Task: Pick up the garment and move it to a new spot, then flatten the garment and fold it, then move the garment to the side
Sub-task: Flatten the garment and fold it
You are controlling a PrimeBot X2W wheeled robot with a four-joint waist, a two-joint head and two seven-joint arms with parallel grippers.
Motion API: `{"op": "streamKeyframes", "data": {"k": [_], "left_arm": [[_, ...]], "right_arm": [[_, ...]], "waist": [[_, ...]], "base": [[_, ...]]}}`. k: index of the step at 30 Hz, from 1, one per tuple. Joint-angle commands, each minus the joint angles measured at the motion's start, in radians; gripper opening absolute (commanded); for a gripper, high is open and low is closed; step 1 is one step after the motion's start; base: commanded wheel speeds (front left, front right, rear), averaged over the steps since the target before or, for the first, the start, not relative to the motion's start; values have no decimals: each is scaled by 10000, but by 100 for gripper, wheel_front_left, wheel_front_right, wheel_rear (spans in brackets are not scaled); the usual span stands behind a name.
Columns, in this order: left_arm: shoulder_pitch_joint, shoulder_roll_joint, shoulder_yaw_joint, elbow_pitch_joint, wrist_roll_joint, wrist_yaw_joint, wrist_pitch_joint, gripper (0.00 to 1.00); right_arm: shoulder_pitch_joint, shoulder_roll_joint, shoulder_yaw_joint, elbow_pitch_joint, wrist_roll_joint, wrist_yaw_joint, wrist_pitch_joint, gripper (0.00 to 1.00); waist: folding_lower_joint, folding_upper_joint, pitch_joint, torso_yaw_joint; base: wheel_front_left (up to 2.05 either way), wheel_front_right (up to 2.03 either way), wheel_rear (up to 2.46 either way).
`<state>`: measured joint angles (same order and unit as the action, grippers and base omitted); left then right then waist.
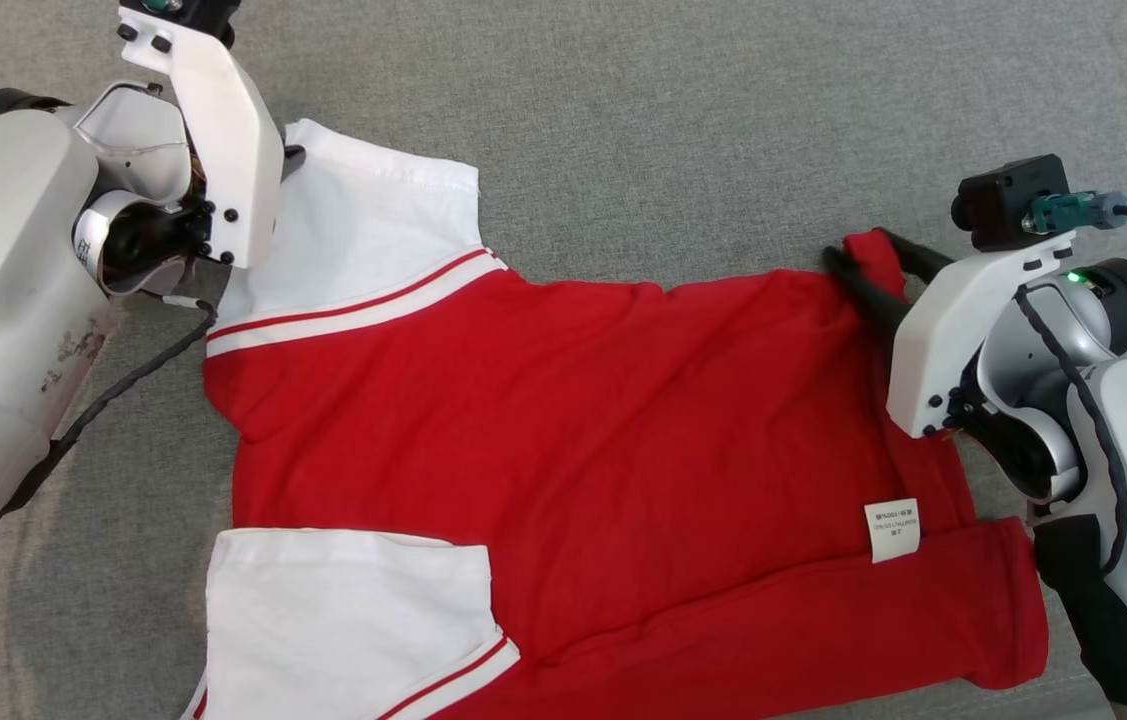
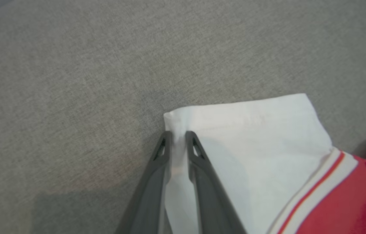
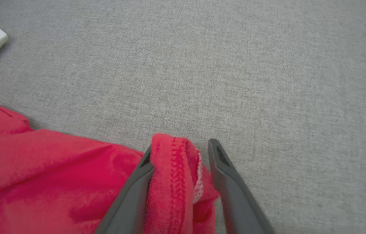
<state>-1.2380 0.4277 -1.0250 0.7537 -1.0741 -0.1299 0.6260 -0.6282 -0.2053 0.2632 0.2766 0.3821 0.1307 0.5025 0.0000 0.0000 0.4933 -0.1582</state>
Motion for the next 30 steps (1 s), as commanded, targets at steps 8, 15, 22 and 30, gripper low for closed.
{"op": "streamKeyframes", "data": {"k": [8,15,22,30], "left_arm": [[183,182,-475,-363,-316,-1,-544,0],[511,410,-823,-574,-663,-1,-925,0],[758,720,-1083,-679,-897,0,-1108,0],[1045,903,-1398,-996,-1354,1,-1205,0]], "right_arm": [[404,15,-641,-46,-357,4,-56,0],[1285,145,-1719,-62,-273,4,-4,0],[2050,326,-3063,32,-45,4,3,0],[2446,880,-4086,297,608,4,11,0]], "waist": [[0,0,-587,141],[0,0,-1568,289],[0,0,-2247,460],[0,0,-2865,657]], "base": [[0,0,0],[0,0,0],[0,0,0],[0,0,0]]}}
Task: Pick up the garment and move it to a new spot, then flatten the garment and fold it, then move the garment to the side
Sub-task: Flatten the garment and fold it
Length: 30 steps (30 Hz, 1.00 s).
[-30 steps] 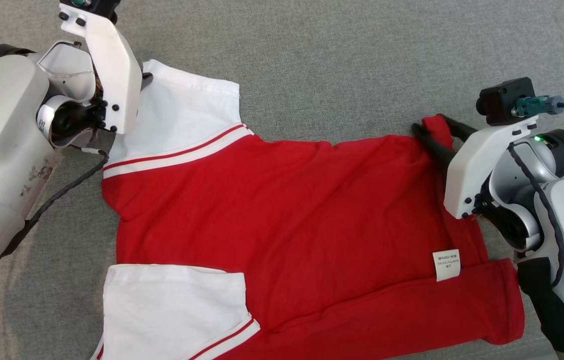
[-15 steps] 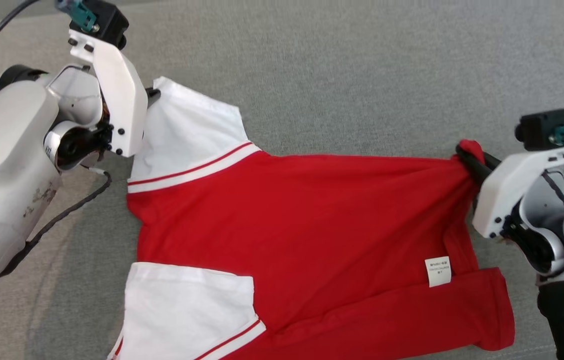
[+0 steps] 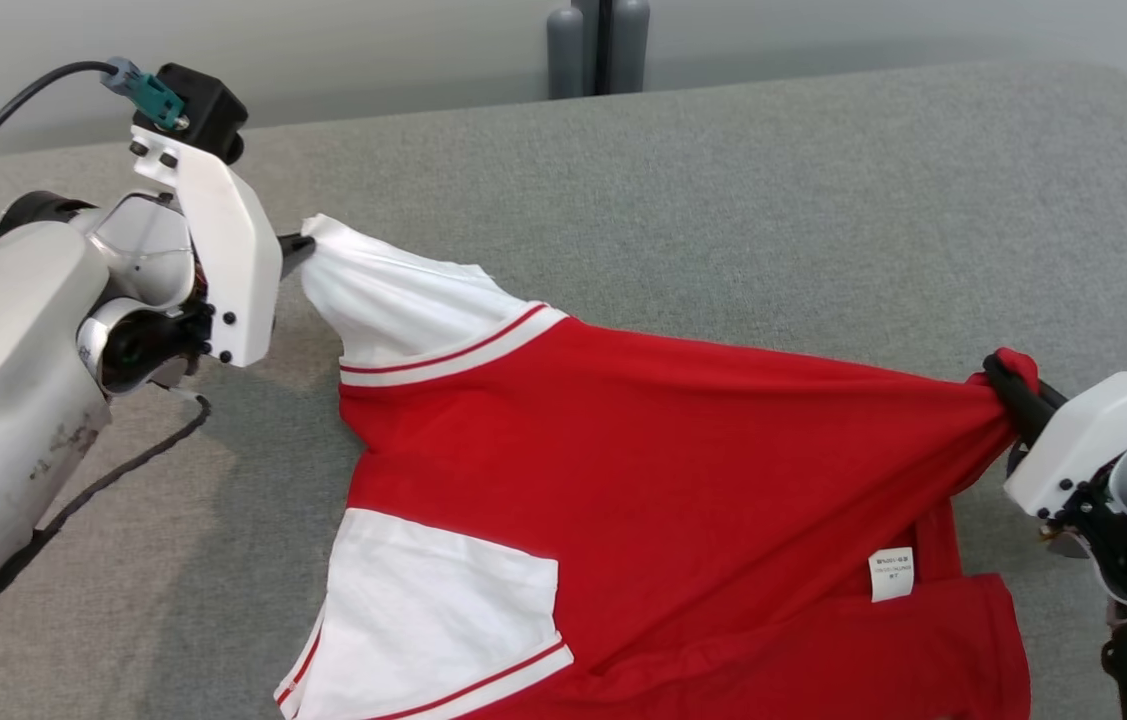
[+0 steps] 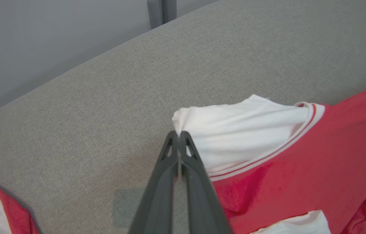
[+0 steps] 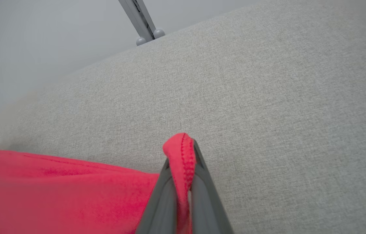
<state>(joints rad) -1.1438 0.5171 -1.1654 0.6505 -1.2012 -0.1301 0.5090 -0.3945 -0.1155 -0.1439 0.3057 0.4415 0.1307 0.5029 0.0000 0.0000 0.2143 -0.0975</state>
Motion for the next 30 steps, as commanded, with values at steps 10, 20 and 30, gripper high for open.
{"op": "streamKeyframes", "data": {"k": [10,20,30], "left_arm": [[499,649,-614,-2485,-1004,1,849,0],[1509,1849,-1007,-4868,-2353,106,3445,0],[2289,2220,-1088,-5602,-2852,562,4556,0]], "right_arm": [[927,-312,517,-911,668,4,82,0],[2111,-928,811,-1826,1066,4,1072,0],[2655,-1552,1234,-2208,1137,4,2080,0]], "waist": [[0,0,-577,329],[0,0,-909,631],[0,0,-853,685]], "base": [[0,0,0],[0,0,0],[0,0,0]]}}
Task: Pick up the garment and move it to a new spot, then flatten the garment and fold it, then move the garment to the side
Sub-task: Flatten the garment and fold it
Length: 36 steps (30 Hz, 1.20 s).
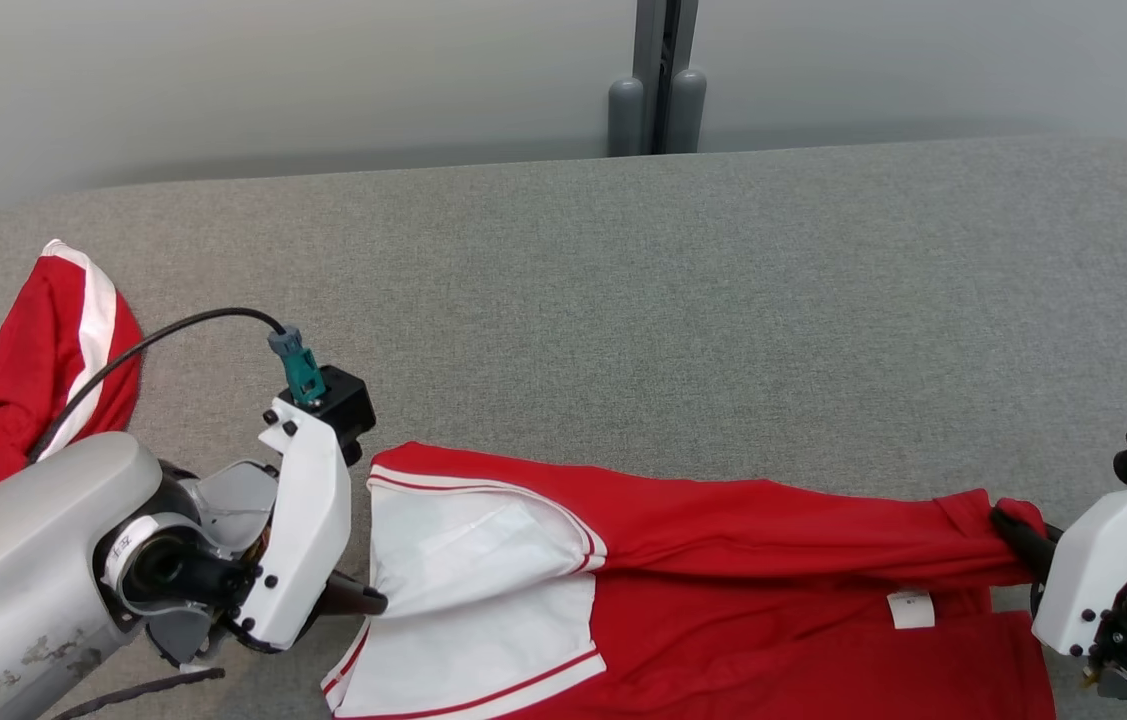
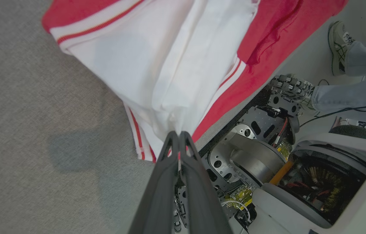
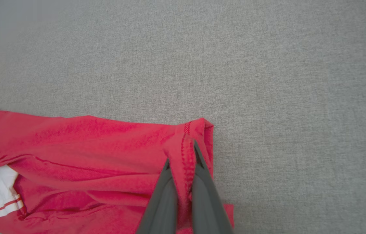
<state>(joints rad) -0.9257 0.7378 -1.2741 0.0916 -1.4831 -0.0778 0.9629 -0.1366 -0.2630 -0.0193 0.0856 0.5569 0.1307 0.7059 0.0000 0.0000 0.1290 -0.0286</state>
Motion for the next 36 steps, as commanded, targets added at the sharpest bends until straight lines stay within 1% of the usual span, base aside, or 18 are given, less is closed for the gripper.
{"op": "streamKeyframes", "data": {"k": [1,11,16,17,18,22,24,26,28,32,36], "left_arm": [[176,33,-7,-58,-92,81,123,0],[658,15,-29,-340,-218,238,495,0],[909,-76,-43,-319,-96,330,597,0],[972,-130,-40,-288,-55,343,487,67],[1045,-151,-43,-253,-67,361,488,100],[1234,-127,-49,-164,70,362,648,100],[1229,-85,10,-155,197,305,470,100],[1208,-58,200,-161,306,267,103,100],[1093,10,505,-209,487,228,-523,100],[1065,137,1167,-281,1117,212,-2234,100],[1396,219,1887,-392,1768,481,-4297,100]], "right_arm": [[106,-115,0,-8,-55,4,72,0],[114,-164,-71,-41,-198,4,102,0],[189,-114,-56,-5,-189,4,342,0],[191,-102,-58,-7,-219,4,374,44],[198,-89,-63,-1,-254,4,393,100],[345,-72,-193,78,-465,4,477,100],[447,-115,-364,-2,-606,4,368,100],[601,-9,-604,-151,-646,4,224,100],[739,106,-932,-438,-663,4,-4,100],[978,468,-1645,-1160,-634,4,-808,100],[1172,890,-2103,-1785,-856,4,-1925,100]], "waist": [[0,0,-2,-12],[0,0,-34,-59],[0,0,-84,-93],[0,0,-108,-101],[0,0,-137,-111],[0,0,-362,-115],[0,0,-512,-83],[0,0,-729,-35],[0,0,-884,18],[0,0,-1148,156],[0,0,-1240,296]], "base": [[0,0,0],[0,0,0],[0,0,0],[0,0,0],[0,0,0],[0,0,0],[0,0,0],[0,0,0],[0,0,0],[0,0,0],[0,0,0]]}}
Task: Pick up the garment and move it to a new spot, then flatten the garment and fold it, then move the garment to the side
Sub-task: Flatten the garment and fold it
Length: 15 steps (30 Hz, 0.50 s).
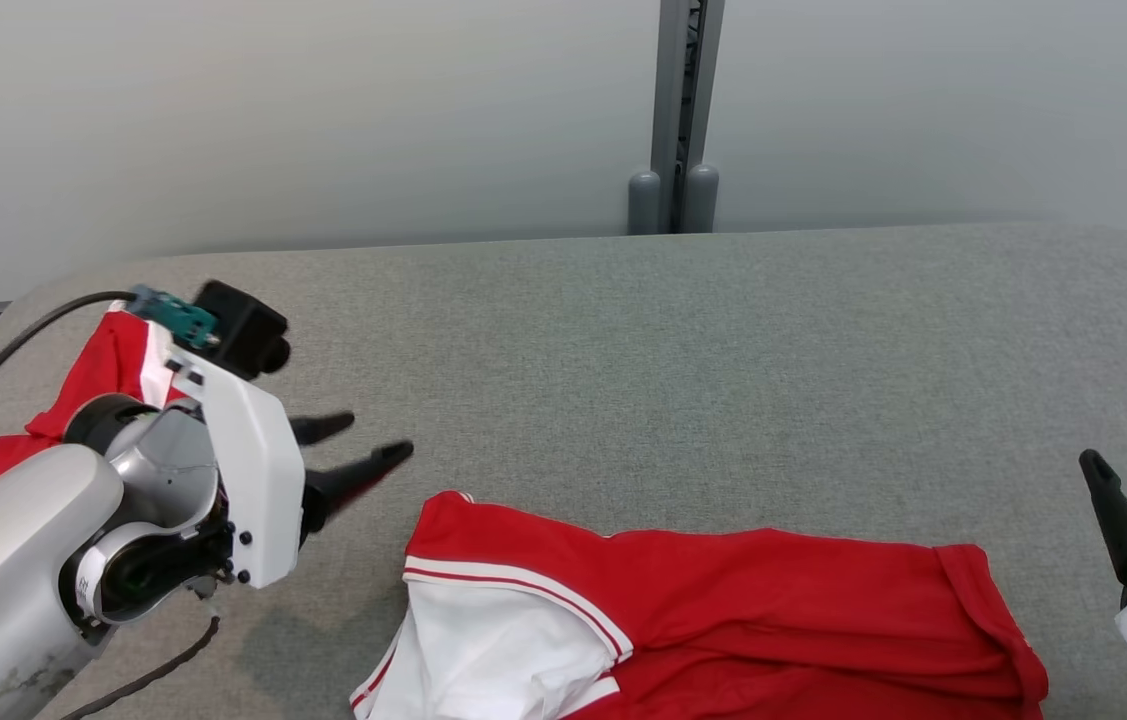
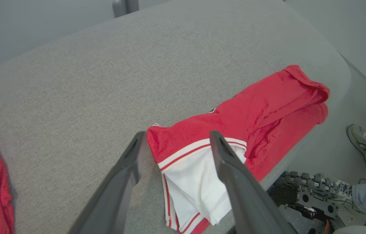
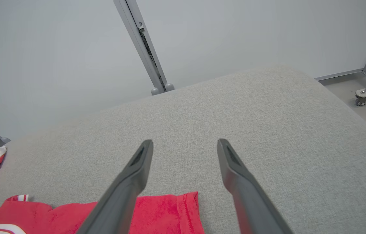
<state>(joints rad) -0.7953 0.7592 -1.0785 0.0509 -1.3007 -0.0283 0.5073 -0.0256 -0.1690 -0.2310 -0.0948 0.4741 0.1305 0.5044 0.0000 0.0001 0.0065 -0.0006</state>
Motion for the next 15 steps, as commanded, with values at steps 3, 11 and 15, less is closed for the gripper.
{"op": "streamKeyframes", "data": {"k": [3,11,15], "left_arm": [[623,77,528,-135,601,580,-1835,100],[2345,147,1740,-677,1261,2603,-5694,100],[3183,37,2198,-904,1450,3270,-7117,100]], "right_arm": [[356,332,-174,-318,-250,8,-1087,100],[1066,770,-263,-742,-677,8,-3568,100],[1296,943,-352,-758,-758,8,-4487,100]], "waist": [[0,-1,-68,144],[0,-1,-115,333],[0,-1,-104,378]], "base": [[0,0,0],[0,0,0],[0,0,0]]}}
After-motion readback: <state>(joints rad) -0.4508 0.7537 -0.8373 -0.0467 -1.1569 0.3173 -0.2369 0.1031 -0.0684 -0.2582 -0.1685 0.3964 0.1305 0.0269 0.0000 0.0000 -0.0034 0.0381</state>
